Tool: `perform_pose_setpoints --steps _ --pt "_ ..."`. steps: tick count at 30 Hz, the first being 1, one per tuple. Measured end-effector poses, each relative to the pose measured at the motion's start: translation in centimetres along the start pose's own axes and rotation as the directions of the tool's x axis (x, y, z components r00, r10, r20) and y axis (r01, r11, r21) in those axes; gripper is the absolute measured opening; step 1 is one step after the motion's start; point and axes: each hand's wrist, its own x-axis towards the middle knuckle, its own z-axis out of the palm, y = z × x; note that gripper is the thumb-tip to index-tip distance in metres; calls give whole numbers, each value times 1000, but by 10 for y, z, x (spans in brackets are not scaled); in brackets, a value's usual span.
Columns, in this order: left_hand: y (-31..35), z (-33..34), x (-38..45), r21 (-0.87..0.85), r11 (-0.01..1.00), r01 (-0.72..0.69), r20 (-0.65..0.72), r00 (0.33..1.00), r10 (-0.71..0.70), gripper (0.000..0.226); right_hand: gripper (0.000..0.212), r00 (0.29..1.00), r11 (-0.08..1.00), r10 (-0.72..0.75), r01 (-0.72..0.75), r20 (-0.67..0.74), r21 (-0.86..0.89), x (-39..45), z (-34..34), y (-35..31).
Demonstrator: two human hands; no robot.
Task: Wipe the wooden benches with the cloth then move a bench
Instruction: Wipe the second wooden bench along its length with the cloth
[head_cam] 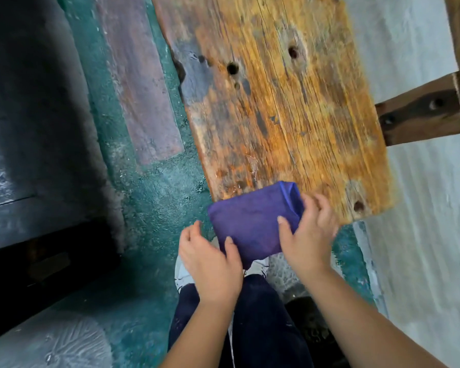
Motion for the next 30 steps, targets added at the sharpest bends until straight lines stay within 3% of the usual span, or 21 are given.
perform_pose_setpoints --steps 1,3,5,9,19,27,30 --pt "3 0 -2 59 993 -105 -22 994 107 62 56 988 987 -154 154 16 -44 -2 3 -4" --pt "9 6 -5 142 925 -352 122 934 337 58 53 895 893 -425 439 136 -101 -5 13 -8" --pt "10 16 -5 263 829 -494 320 855 408 62 54 808 801 -515 572 287 -174 -4 23 -7" --pt "9 27 8 411 740 -533 425 830 362 69 62 807 785 -459 564 370 -255 3 34 1" --pt "36 33 68 476 660 -581 364 814 453 73 65 819 776 -485 564 306 -282 59 41 -21" --pt "81 59 92 511 762 -397 212 918 336 72 61 733 700 -554 667 395 -256 128 22 -29" --pt "104 76 88 491 773 -400 207 916 343 73 63 734 688 -547 669 403 -283 146 10 -11"
